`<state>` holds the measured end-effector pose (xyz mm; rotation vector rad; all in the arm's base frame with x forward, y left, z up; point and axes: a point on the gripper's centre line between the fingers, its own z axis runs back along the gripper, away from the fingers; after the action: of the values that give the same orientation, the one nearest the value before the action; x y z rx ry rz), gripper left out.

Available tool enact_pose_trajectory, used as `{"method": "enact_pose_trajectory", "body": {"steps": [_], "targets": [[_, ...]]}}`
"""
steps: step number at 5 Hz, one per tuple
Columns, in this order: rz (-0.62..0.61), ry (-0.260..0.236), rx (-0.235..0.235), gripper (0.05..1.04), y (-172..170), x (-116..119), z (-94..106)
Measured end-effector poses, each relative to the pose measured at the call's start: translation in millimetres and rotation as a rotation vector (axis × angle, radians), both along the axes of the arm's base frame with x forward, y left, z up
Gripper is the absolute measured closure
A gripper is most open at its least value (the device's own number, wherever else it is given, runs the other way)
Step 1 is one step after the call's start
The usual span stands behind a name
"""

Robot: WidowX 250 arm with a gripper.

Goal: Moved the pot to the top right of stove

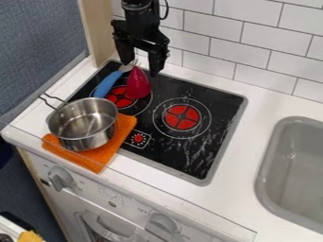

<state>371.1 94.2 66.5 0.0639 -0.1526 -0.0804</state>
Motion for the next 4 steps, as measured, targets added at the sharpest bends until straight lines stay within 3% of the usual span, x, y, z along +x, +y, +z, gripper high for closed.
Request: {"method": "enact_pose_trajectory", "body": {"steps": [1, 2, 3, 4], "targets": [[0.001, 0.033, -0.014, 0.084, -2, -4, -12.4], [0.006, 0.017, -0.046, 0.084, -10, -15, -5.3], [-0.004, -0.048, -0.048, 0.084, -19, -33, 22.2], [-0.043, 0.004, -0.073, 0.084, -42, -57, 20.3]]}}
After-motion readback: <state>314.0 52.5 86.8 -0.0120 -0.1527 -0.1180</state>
